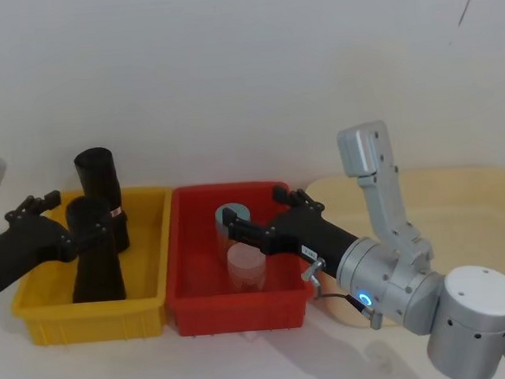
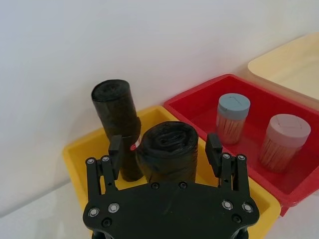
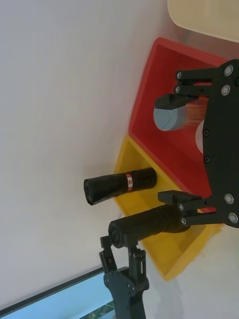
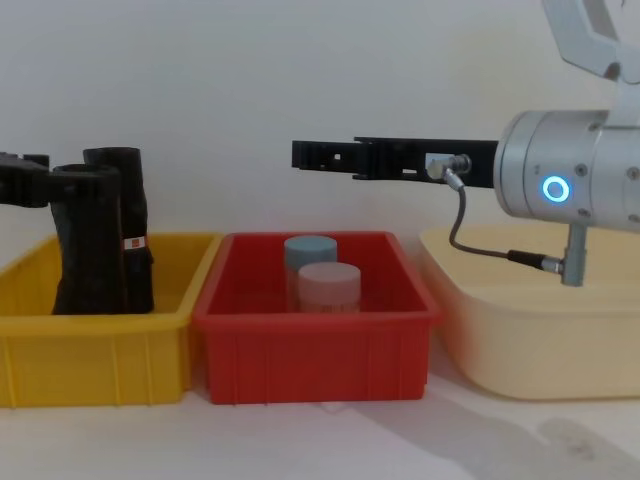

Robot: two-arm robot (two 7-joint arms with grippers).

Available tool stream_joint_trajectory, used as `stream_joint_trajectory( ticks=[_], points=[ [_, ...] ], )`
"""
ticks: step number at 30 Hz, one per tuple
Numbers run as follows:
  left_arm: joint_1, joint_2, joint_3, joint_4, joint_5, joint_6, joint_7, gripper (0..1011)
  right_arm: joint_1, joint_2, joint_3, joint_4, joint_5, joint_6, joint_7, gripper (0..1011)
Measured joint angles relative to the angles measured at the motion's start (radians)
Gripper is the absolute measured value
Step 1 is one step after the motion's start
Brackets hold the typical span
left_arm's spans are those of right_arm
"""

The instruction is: Pick up the garbage bag with the one hand and transfer it to the other hand.

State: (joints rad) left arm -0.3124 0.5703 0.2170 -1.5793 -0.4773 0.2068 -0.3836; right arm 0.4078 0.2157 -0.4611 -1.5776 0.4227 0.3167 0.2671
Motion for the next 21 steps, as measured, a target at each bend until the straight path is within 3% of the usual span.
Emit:
stream_joint_trajectory(
  ticks=[21],
  points=[
    [-0.061, -0.035, 0.046, 0.071, -0.023, 0.002, -0.038, 1000, 0.04, 0.005, -0.03, 0.045, 0.009, 0.018, 0.028, 999]
  ],
)
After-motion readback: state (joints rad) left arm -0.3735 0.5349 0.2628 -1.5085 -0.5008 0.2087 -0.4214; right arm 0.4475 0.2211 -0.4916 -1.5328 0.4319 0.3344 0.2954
